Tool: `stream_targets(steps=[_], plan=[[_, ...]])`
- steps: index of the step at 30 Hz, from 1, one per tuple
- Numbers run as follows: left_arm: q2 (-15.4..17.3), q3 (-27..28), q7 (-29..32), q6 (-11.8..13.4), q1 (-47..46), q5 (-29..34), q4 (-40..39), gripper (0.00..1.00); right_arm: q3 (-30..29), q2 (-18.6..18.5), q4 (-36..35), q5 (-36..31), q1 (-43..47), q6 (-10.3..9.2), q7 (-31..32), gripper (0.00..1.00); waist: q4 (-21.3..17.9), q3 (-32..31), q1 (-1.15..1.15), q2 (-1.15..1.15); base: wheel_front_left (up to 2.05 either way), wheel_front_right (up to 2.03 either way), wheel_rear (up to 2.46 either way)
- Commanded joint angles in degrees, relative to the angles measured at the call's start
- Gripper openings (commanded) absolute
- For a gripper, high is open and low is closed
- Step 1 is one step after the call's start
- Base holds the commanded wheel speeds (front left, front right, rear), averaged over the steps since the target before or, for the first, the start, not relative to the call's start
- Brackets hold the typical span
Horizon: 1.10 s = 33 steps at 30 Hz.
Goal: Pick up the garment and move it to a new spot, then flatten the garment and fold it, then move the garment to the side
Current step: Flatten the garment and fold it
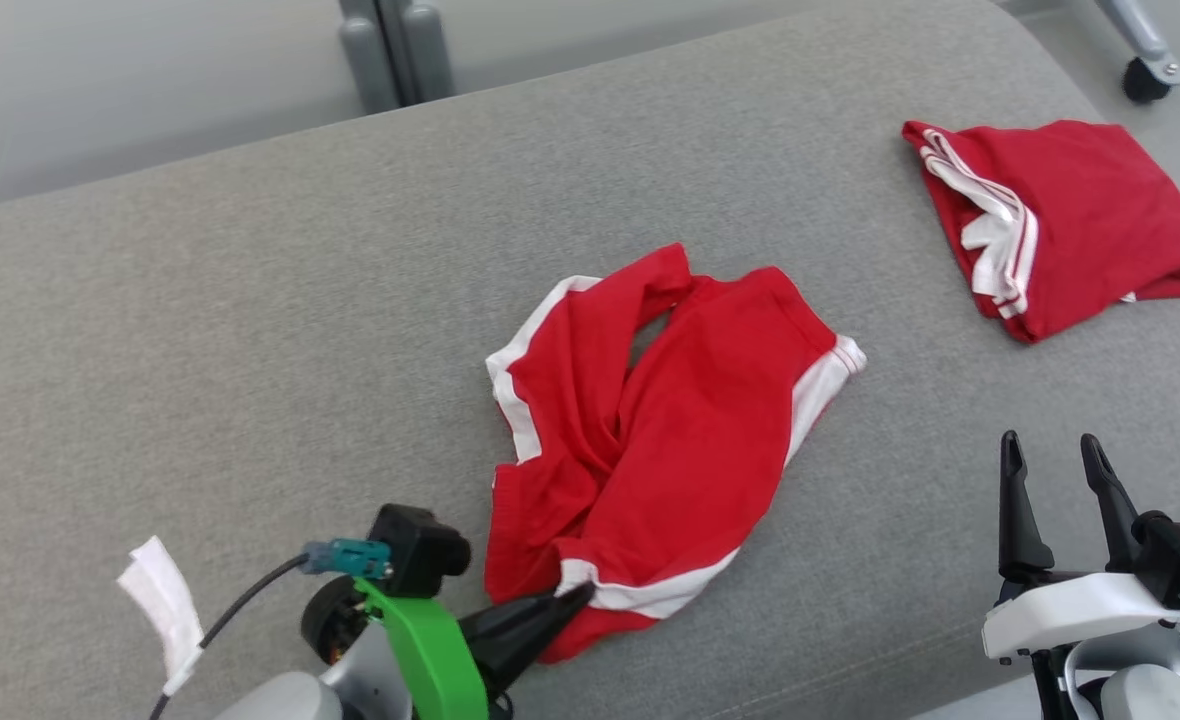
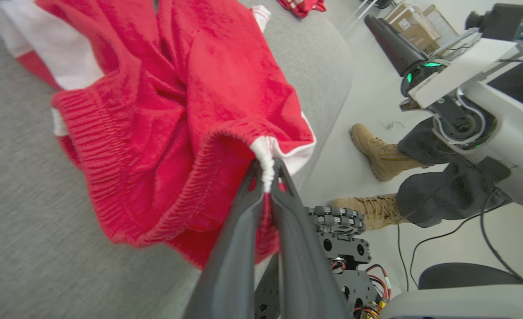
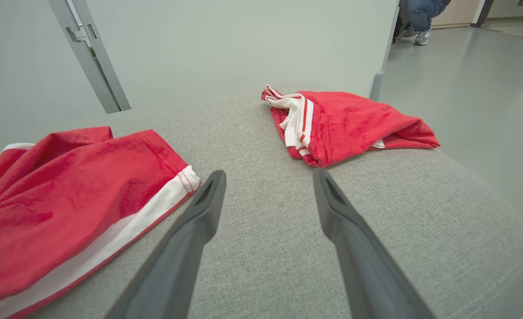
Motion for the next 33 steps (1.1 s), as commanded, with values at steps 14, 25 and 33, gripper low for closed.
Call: stream_targets(steps=[14,25,33], plan=[[-0.68,-2.14,-21.11,-0.19,2.06,0.94,18.93,0.00,0.77,-0.11,0.22,-3.65,0.96,-0.09,0.00,1.00,12.94,-3.99,0.00,0.00,0.00,0.00,0.00],[-0.43,-3.34,-27.28,-0.19,3.88,-2.88,21.21,1.00,1.29,-0.09,0.75,-3.96,3.30,-0.09,0.01,1.00,14.03,-7.28,0.00,0.00,0.00,0.00,0.00],[-0.01,2.90,-28.31,3.83,8.25,-0.65,18.19,1.00,-0.12,-0.09,-0.43,-4.31,4.75,-0.09,0.00,1.00,13.36,-9.43,0.00,0.00,0.00,0.00,0.00]])
